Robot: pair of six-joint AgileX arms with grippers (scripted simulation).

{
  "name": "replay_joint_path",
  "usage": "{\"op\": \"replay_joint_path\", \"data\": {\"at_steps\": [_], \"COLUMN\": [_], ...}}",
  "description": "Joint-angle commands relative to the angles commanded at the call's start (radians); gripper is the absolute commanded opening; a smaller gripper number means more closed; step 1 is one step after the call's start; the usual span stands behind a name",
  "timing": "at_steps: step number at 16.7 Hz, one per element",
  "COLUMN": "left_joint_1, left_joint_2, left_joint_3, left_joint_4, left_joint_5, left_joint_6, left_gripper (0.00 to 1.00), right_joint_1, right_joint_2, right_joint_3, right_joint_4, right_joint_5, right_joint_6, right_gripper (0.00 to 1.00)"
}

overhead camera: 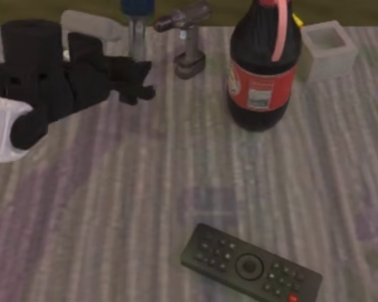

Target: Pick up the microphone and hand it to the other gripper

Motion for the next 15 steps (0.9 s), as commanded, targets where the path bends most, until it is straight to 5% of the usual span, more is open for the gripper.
{"op": "replay_joint_path", "data": {"at_steps": [7, 15], "left_joint_1": [0.018, -0.023], "left_joint_2": [-0.137, -0.132], "left_joint_3": [-0.105, -0.105], "left_joint_4": [0.331, 0.349], "left_joint_5": [0.136, 0.096], "left_joint_6": [0.08, 0.081], "left_gripper": [0.0, 0.0], "right_joint_1": [0.0, 0.0], "right_joint_2": [0.0, 0.0], "right_joint_3": [0.0, 0.0], "right_joint_4": [0.0, 0.0], "right_joint_5": [0.0, 0.0], "right_joint_6": [0.0, 0.0], "right_gripper": [1.0, 1.0]}}
